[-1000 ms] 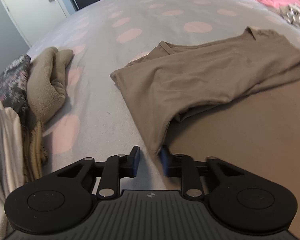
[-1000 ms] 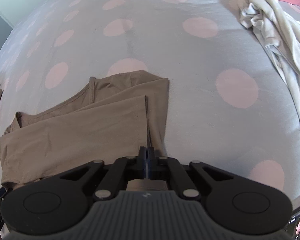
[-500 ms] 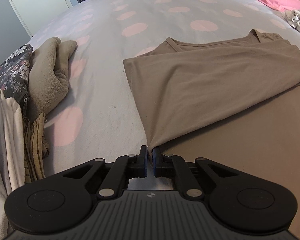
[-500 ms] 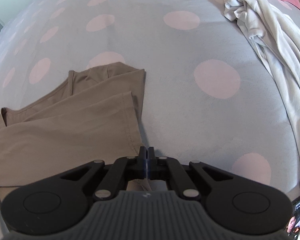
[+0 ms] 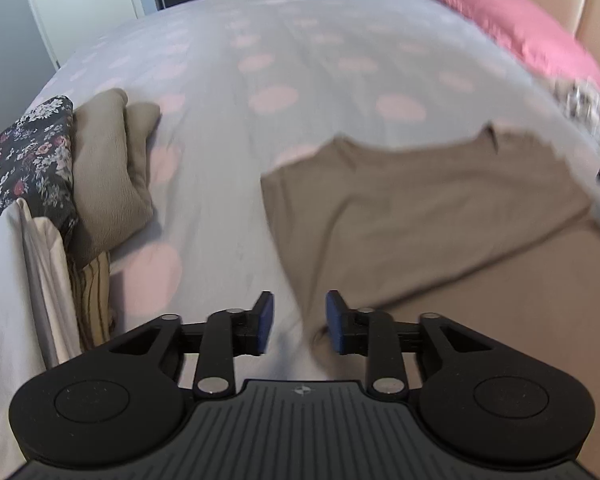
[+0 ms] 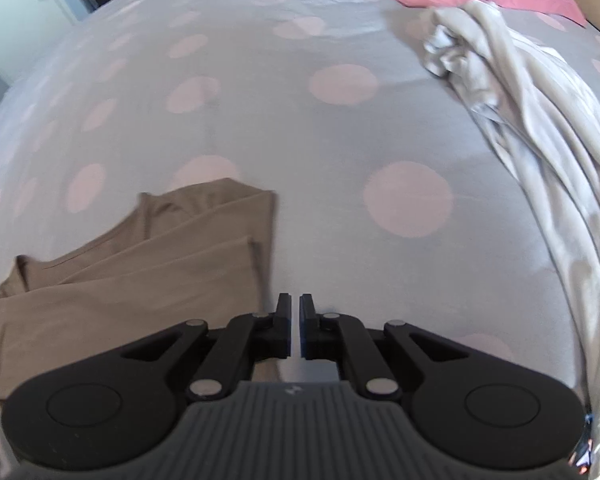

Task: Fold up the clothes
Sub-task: 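Grasp the shirt edge with the left tool and pull it straight, then grasp the taupe shirt hem with both tools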

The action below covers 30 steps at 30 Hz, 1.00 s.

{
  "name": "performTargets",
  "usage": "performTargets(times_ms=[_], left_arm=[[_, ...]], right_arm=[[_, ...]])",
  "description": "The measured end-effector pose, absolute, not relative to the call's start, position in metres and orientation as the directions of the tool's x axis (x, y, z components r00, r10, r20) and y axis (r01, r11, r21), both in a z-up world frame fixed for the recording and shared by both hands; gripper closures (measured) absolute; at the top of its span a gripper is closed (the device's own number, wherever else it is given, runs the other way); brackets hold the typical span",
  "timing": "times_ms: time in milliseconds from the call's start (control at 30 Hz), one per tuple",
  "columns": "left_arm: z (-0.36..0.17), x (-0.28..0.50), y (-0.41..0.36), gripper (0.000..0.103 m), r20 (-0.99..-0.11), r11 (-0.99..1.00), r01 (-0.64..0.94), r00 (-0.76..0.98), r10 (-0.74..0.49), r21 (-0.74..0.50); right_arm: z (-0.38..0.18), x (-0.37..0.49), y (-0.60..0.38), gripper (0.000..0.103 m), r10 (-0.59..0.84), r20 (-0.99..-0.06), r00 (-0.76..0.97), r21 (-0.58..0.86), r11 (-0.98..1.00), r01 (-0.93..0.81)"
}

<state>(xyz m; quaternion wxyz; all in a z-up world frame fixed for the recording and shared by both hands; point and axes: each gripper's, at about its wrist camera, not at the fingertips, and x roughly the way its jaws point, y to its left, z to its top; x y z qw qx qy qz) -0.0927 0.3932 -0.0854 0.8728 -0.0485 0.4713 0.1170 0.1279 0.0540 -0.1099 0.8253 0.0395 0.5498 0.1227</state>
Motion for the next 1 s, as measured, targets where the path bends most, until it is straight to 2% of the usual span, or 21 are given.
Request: performTargets(times_ms=[167, 200, 267, 300, 633, 767, 1000], left_arm=[[-0.097, -0.086, 0.376, 0.065, -0.861, 0.975, -0.209, 0.479, 0.172, 0.078], [-0.1, -0.088, 0.373, 0.065, -0.869, 0.977, -0.198, 0.466, 0.168, 0.082], [-0.106, -0.093, 0.367, 0.065, -0.885, 0.98, -0.181, 0.439, 0.156, 0.083], [-0.11, -0.096, 0.365, 0.065, -0.893, 0.98, -0.179, 0.424, 0.153, 0.083], [-0.136, -0.144, 0.354, 0.065, -0.956, 0.977, -0.211, 0.28, 0.088, 0.028], [-0.143, -0.164, 0.34, 0.065, -0.967, 0.98, -0.195, 0.239, 0.088, 0.041], [-0.145, -0.198, 0.318, 0.064, -0.971, 0.973, -0.221, 0.208, 0.121, 0.074]], right_arm=[[-0.11, 0.105, 0.071, 0.095, 0.256, -0.916, 0.31, 0.168, 0.944, -0.282], [-0.11, 0.1, 0.073, 0.092, 0.257, -0.919, 0.298, 0.162, 0.937, -0.309], [-0.112, 0.087, 0.073, 0.078, 0.269, -0.924, 0.272, 0.164, 0.921, -0.352], [-0.114, 0.081, 0.073, 0.076, 0.274, -0.927, 0.257, 0.167, 0.913, -0.373], [-0.145, 0.012, 0.046, 0.074, 0.193, -0.968, 0.162, 0.101, 0.885, -0.455], [-0.151, -0.014, 0.032, 0.068, 0.178, -0.972, 0.154, 0.089, 0.885, -0.457], [-0.159, -0.056, 0.021, 0.067, 0.141, -0.979, 0.15, 0.065, 0.903, -0.425]])
